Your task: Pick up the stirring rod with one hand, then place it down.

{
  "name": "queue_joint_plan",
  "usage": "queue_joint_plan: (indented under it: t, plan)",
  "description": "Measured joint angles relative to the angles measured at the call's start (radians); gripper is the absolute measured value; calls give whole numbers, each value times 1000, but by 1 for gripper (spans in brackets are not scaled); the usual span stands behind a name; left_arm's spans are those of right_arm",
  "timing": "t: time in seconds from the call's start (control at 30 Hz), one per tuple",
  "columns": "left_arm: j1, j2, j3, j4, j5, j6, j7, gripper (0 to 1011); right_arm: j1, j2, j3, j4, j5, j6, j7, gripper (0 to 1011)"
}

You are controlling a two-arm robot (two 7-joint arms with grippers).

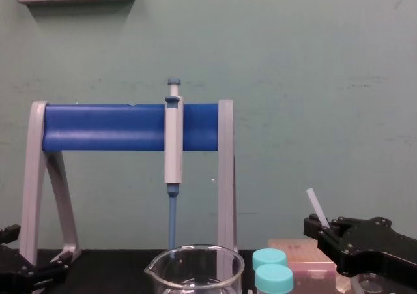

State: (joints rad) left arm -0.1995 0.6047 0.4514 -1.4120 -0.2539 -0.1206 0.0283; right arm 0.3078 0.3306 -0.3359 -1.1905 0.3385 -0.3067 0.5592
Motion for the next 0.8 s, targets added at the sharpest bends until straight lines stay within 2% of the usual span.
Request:
queue_joint_plan:
  t: [0.3, 0.4, 0.43, 0.57, 0.8]
  plan:
    - [0, 0, 0, 0, 0, 0, 0, 1000, 0, 0, 1, -1, 1, -2, 0, 80]
    - [0, 0, 0, 0, 0, 0, 0, 1000, 0, 0, 1, -1, 1, -2, 0, 173]
    - [0, 0, 0, 0, 0, 0, 0, 1000, 0, 0, 1, -1, 1, -2, 0, 173]
    - [0, 0, 0, 0, 0, 0, 0, 1000, 0, 0, 1, -1, 1, -3, 1, 330]
    - [0, 0, 0, 0, 0, 0, 0, 1000, 0, 0, 1, -1, 2, -3, 1, 533]
